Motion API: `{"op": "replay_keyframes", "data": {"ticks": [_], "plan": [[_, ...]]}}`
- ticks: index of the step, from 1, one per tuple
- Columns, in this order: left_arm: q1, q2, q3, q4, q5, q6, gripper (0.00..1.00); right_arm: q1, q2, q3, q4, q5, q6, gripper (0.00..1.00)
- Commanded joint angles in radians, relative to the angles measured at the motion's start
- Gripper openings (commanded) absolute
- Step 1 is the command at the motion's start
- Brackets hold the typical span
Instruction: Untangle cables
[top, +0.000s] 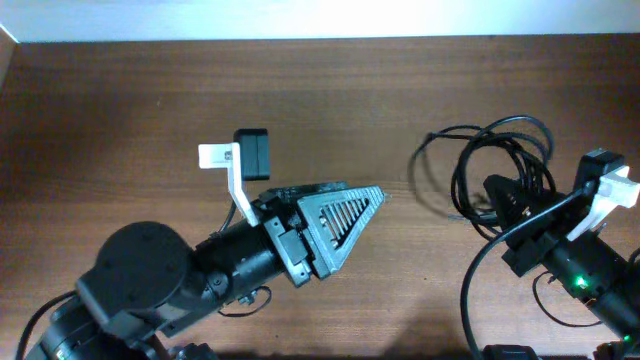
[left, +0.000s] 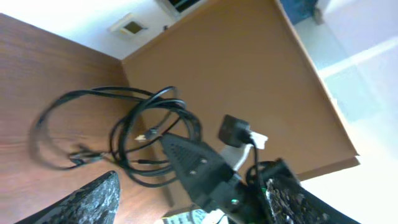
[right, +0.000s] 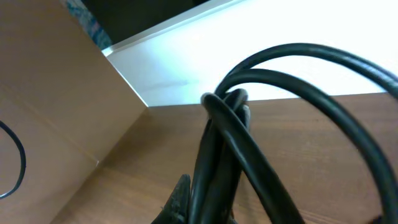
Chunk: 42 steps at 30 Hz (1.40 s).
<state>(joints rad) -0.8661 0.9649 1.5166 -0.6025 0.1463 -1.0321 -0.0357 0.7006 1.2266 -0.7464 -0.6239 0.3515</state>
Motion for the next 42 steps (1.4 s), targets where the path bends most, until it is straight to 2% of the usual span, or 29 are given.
{"op": "replay_keyframes", "data": {"ticks": [1,5,7,12,14,18,24,25,26,27,28,29,35,36,38,40,42], "plan": [[0.005,-0.004,0.004,-0.032,-0.035,0.039,0.79,-0.004,-0.007,0.009,0.022,0.0,-0.003,0.04],[0.005,0.011,0.004,-0.089,-0.034,0.039,0.79,-0.004,-0.007,0.009,0.089,-0.116,0.033,0.04],[0.005,0.029,0.004,-0.118,-0.024,0.039,0.68,-0.004,-0.007,0.009,0.159,-0.174,0.085,0.04],[0.005,0.115,0.004,-0.112,0.08,0.038,0.65,-0.004,-0.007,0.009,0.257,-0.348,0.103,0.04],[0.005,0.154,0.004,-0.086,0.129,0.038,0.66,-0.004,-0.007,0.009,0.257,-0.355,0.103,0.04],[0.005,0.248,0.004,0.002,0.253,0.038,0.64,-0.004,-0.007,0.009,0.257,-0.38,0.103,0.04],[0.005,0.284,0.004,0.047,0.269,0.035,0.62,-0.004,-0.007,0.009,0.256,-0.398,0.103,0.04],[0.005,0.284,0.004,0.058,0.269,0.035,0.59,-0.004,-0.007,0.009,0.253,-0.398,0.102,0.04],[0.005,0.284,0.004,0.072,0.269,0.035,0.5,-0.004,-0.007,0.009,0.249,-0.398,0.103,0.04],[0.005,0.284,0.004,0.08,0.269,0.035,0.35,-0.004,-0.007,0.009,0.245,-0.398,0.103,0.04],[0.005,0.284,0.004,0.08,0.26,0.035,0.11,-0.004,-0.007,0.009,0.245,-0.398,0.103,0.04],[0.005,0.284,0.004,0.08,0.253,0.035,0.0,-0.004,-0.007,0.009,0.245,-0.398,0.102,0.04],[0.005,0.284,0.004,0.079,0.254,0.035,0.0,-0.004,-0.006,0.009,0.242,-0.386,0.097,0.05],[0.005,0.284,0.004,0.079,0.254,0.036,0.0,-0.004,-0.006,0.009,0.226,-0.369,0.079,0.15],[0.005,0.28,0.004,0.078,0.254,0.045,0.0,-0.004,-0.006,0.009,0.154,-0.301,0.044,0.21],[0.005,0.27,0.004,0.078,0.251,0.133,0.0,-0.004,-0.006,0.009,0.045,-0.174,-0.012,0.5],[0.005,0.269,0.004,0.064,0.251,0.223,0.0,-0.004,-0.006,0.009,-0.012,-0.116,-0.066,0.57]]}}
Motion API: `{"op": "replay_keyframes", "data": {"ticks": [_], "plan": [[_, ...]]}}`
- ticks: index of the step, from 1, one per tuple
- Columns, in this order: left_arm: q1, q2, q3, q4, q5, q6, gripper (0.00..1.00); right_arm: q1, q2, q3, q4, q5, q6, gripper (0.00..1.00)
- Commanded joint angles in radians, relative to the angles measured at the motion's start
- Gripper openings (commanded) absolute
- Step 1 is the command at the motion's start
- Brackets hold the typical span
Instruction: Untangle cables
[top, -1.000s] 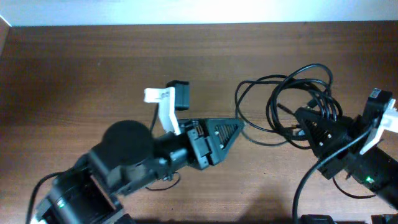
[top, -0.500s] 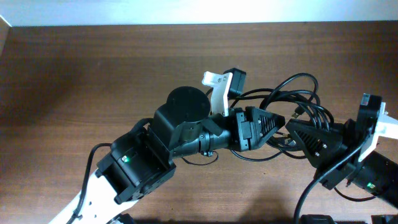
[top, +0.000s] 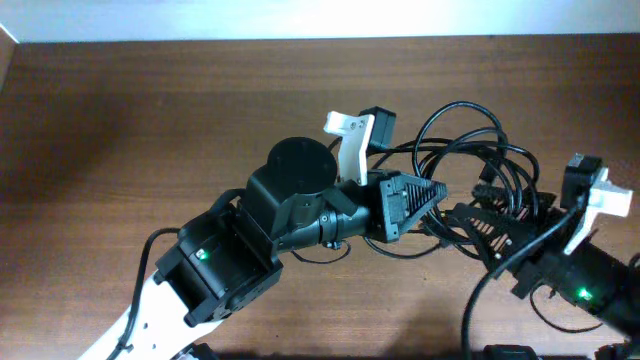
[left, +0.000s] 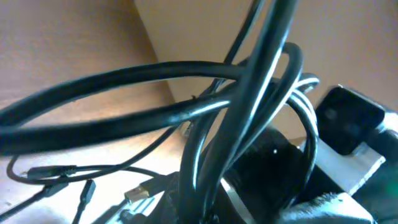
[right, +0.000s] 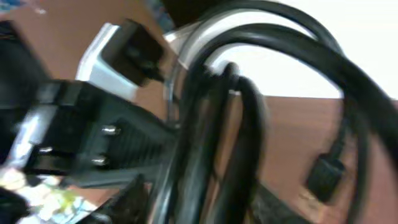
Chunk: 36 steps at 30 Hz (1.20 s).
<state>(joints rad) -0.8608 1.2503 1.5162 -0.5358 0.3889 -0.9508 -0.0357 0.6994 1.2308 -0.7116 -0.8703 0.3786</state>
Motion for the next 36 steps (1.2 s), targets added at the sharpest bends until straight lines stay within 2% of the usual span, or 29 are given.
{"op": "replay_keyframes", "data": {"ticks": [1,3,5,7,10,14,16,21,26,32,34,36], "plan": [[0.0,-0.016,0.004,-0.021,0.007,0.209,0.0,-0.004,-0.005,0.005,-0.081,0.169,-0.118,0.62],[0.0,-0.016,0.004,-0.076,-0.003,0.344,0.0,-0.004,-0.005,0.005,-0.14,0.222,-0.172,0.73],[0.0,-0.016,0.004,-0.139,-0.084,0.371,0.0,-0.004,-0.006,0.005,-0.151,0.229,-0.195,0.81],[0.0,-0.016,0.004,-0.214,-0.19,0.377,0.0,-0.004,-0.006,0.005,-0.162,0.229,-0.23,0.84],[0.0,-0.016,0.004,-0.259,-0.266,0.377,0.0,-0.004,-0.006,0.005,-0.183,0.229,-0.271,0.84],[0.0,-0.016,0.004,-0.261,-0.294,0.377,0.0,-0.004,-0.006,0.005,-0.187,0.229,-0.271,0.83],[0.0,-0.016,0.004,-0.269,-0.32,0.377,0.0,-0.004,-0.006,0.005,-0.194,0.229,-0.271,0.77],[0.0,-0.016,0.004,-0.265,-0.323,0.376,0.0,-0.004,-0.006,0.005,-0.194,0.183,-0.271,0.72],[-0.004,-0.016,0.004,-0.24,-0.205,0.376,0.0,-0.004,-0.005,0.005,-0.192,0.171,-0.288,0.72],[-0.047,-0.016,0.004,-0.233,-0.194,0.377,0.0,-0.004,-0.005,0.005,-0.19,0.181,-0.323,0.72],[-0.056,-0.016,0.004,-0.254,-0.193,0.386,0.0,-0.004,-0.005,0.005,-0.19,0.262,-0.323,0.8],[-0.055,-0.016,0.004,-0.322,-0.196,0.436,0.0,-0.004,-0.005,0.005,-0.19,0.384,-0.322,0.82]]}}
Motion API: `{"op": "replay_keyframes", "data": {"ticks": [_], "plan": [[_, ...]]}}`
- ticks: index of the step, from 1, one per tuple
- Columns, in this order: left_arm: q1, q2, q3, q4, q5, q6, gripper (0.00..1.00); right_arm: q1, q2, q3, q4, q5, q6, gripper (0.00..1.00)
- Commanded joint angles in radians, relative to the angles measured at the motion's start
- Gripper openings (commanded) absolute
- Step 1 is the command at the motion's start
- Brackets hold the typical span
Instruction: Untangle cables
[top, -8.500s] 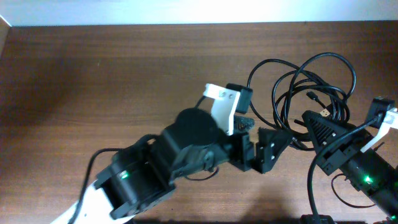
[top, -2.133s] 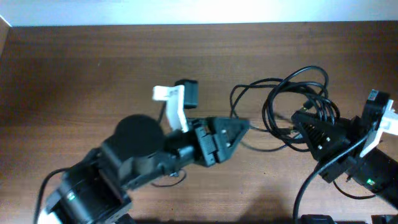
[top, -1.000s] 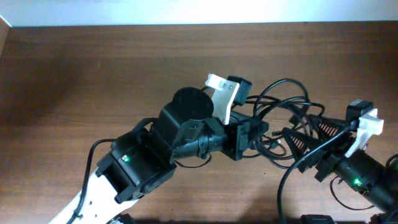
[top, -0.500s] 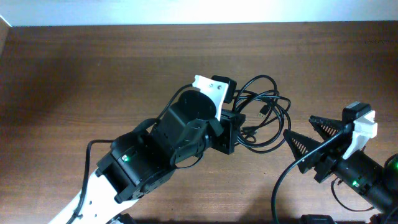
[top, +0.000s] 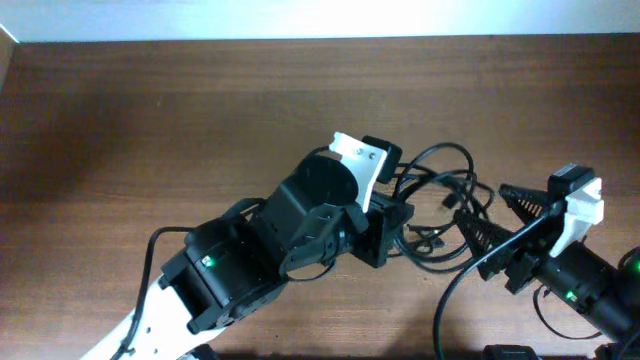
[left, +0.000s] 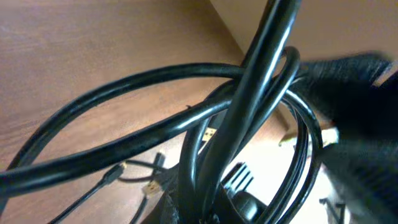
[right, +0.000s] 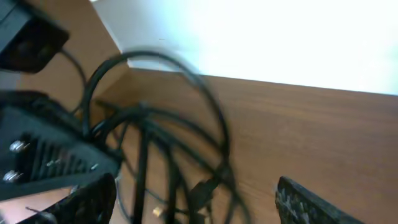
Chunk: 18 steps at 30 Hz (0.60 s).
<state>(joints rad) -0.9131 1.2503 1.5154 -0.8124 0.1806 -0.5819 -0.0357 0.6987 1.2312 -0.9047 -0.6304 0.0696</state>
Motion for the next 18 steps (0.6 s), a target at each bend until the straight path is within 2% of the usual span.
{"op": "replay_keyframes", "data": {"ticks": [1,8,10,13,18], "plan": [[-0.003,-0.016,0.005,-0.07,0.01,0.084,0.0,-0.004,-0.005,0.004,0.003,0.19,-0.013,0.82],[-0.003,-0.016,0.005,-0.087,-0.015,0.105,0.0,-0.004,-0.005,0.004,-0.054,0.233,-0.014,0.8],[-0.003,-0.016,0.005,-0.087,-0.089,0.099,0.0,-0.004,-0.005,0.004,-0.087,0.154,-0.014,0.74],[-0.003,-0.015,0.005,-0.087,-0.178,0.028,0.0,-0.004,-0.005,0.004,-0.094,0.004,-0.014,0.73],[-0.003,-0.015,0.005,-0.08,-0.178,-0.004,0.0,-0.004,-0.005,0.004,-0.095,-0.164,-0.032,0.74]]}}
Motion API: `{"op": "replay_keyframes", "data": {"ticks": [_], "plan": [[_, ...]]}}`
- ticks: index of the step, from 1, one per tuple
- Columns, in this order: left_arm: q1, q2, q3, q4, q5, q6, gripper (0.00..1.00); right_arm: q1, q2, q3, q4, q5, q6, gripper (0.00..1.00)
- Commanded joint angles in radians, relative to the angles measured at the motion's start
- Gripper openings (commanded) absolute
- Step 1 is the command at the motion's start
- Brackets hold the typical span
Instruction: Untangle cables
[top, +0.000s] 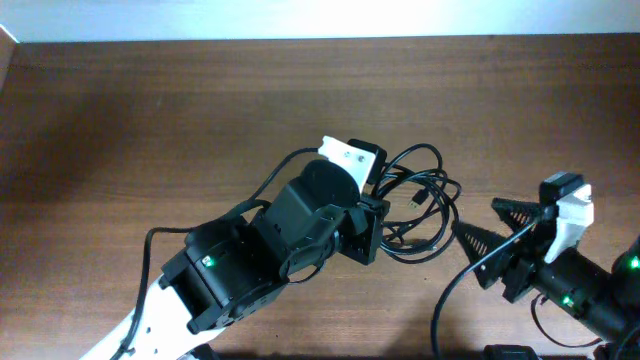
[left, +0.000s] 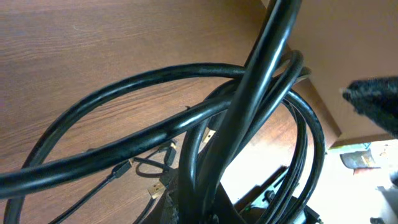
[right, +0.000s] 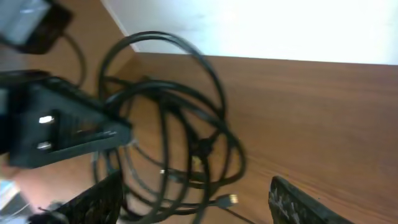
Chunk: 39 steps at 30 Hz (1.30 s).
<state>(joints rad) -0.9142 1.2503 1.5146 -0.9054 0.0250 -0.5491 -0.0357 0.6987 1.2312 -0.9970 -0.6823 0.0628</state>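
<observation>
A tangle of black cables lies in loops at mid-table, with small plug ends loose inside it. My left gripper is shut on the bundle at its left side. In the left wrist view thick strands rise from between the fingers of the left gripper. My right gripper stands open just right of the loops, touching none of them. From the right wrist, the tangle lies ahead of the right gripper, with the left gripper beside it.
The brown wooden table ends at a white wall along the far edge. A brown side panel stands at the table's left end. The left arm's bulky body fills the near centre, and the right arm's own cable trails at the near right.
The bundle has shifted a little to the left with my left gripper still shut on it. My right gripper stays open and now stands clear of the loops.
My right gripper first held the bundle at the table's right end while the left was open at the centre. Then both grippers were at the bundle, nearer the middle. After that the right had opened, leaving the left alone holding the tangle, as now.
</observation>
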Motion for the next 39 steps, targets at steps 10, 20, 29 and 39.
{"op": "replay_keyframes", "data": {"ticks": [10,20,29,39], "plan": [[-0.002,-0.014,0.006,0.085,0.089,-0.095,0.0,-0.004,0.004,0.004,-0.017,-0.144,-0.116,0.77],[-0.003,-0.005,0.006,0.085,0.111,-0.095,0.0,-0.004,0.09,0.004,-0.011,-0.13,-0.116,0.41],[-0.033,0.029,0.006,0.135,0.144,-0.094,0.0,-0.004,0.102,0.004,0.005,-0.13,-0.116,0.19],[-0.035,0.029,0.006,0.1,-0.103,-0.298,0.0,-0.004,0.101,0.004,-0.018,-0.138,-0.106,0.04]]}}
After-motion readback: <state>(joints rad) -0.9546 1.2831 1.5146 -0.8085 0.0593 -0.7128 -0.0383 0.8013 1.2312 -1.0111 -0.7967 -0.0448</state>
